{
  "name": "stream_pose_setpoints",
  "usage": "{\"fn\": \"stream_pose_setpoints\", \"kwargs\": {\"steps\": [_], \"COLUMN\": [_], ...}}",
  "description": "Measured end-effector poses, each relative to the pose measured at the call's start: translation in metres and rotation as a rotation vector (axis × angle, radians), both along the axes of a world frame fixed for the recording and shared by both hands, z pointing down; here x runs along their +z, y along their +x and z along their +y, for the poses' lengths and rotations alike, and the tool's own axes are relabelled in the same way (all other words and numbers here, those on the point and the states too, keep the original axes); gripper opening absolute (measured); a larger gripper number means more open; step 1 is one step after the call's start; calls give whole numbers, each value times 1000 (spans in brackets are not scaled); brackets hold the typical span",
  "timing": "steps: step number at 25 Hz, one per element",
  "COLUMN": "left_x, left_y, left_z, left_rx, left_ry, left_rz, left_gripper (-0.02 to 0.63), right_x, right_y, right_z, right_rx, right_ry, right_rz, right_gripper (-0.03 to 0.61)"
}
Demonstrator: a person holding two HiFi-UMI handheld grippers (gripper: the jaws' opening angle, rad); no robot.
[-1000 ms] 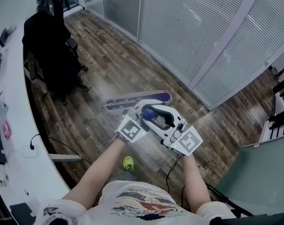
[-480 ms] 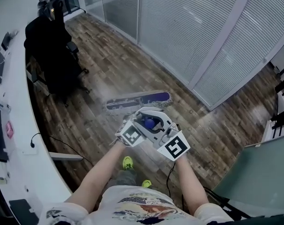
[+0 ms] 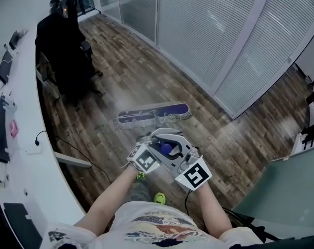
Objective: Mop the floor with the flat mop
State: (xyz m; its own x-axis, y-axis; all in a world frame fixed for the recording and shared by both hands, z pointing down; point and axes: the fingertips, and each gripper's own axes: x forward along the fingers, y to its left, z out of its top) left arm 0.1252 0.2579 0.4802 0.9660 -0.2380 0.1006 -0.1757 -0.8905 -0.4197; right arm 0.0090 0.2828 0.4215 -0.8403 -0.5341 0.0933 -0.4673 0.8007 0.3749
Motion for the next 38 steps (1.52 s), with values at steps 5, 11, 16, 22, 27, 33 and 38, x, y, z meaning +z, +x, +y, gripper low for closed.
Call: {"fn": "stream_pose_setpoints", "kwargs": {"steps": [5, 11, 16, 22, 27, 33, 38], "left_x": [4, 21, 25, 21, 39, 26, 17], "left_y": [-1, 4, 19, 11, 0, -26, -48], "left_z": [67, 102, 91, 56, 8, -95, -180], "left_rx": [-11, -4, 11, -20, -4, -12, -13], "left_ry": [0, 17, 29, 31, 27, 28, 10], "left_rz": [-7, -30, -36, -4, -41, -18, -10], "left_gripper": [21, 21, 20, 20, 20, 20, 20], "right_x": [4, 16, 17, 21, 41, 32, 23], "right_y": [0, 7, 22, 13, 2, -24, -47], "right_z": [69, 103, 89, 59, 12, -91, -177], "right_rx": [-10, 9, 25, -18, -42, -48, -46], "right_ry": [-35, -27, -26, -39, -64, -71, -75], "right_rz": [-29, -78, -148, -117, -57, -45, -14], "right_gripper": [103, 103, 104, 104, 118, 118, 118]}}
